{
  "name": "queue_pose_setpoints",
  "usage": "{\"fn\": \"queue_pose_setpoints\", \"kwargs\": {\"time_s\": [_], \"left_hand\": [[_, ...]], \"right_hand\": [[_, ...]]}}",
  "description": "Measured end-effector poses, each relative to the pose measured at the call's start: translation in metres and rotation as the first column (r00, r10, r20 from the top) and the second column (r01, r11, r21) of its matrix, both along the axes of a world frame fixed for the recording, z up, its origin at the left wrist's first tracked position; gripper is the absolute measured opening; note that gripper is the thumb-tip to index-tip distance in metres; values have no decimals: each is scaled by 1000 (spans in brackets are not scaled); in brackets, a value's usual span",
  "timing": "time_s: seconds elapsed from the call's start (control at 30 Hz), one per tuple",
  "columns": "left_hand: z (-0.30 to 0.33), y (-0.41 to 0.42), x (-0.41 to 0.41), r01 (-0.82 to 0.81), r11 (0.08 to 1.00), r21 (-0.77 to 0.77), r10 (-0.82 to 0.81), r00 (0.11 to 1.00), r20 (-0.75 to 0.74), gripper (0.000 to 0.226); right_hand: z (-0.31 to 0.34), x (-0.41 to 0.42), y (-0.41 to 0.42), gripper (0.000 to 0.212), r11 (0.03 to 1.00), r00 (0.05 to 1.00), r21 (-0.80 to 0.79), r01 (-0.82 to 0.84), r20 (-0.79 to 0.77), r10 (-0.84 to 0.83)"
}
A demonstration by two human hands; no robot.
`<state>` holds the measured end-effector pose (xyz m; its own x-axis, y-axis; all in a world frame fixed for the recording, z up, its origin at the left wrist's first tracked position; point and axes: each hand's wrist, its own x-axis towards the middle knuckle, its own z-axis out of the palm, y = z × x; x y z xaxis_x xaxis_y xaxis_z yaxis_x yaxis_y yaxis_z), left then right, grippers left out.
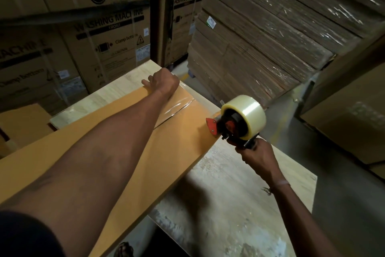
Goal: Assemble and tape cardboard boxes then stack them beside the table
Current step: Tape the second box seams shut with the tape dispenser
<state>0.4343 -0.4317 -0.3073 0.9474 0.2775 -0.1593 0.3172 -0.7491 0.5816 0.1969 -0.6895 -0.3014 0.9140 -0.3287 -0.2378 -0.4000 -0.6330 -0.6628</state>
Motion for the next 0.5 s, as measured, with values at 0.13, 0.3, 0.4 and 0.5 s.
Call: {"fn": "queue_pose_setpoints", "kwargs": {"time_s": [0.13, 0.3, 0.4, 0.5], "left_hand": [[-1, -1, -2, -4, 1000, 18, 4, 1000, 15, 27], [1, -2, -5, -6, 1000, 22, 5, 1000, 30, 28], [1, -3, -7, -11, 999, 31, 10, 999, 44, 26], [2, -2, -7, -14, 999, 29, 13, 999, 42, 24]], "right_hand": [[-7, -12, -11, 12, 998, 1000, -60, -19, 8, 20], [-22, -30, -23, 13, 999, 1000, -30, 14, 20, -13], [-36, -43, -32, 52, 999, 998, -44, -17, 52, 19], [-40, -54, -37, 49, 998, 996, -55, -32, 83, 36]]}}
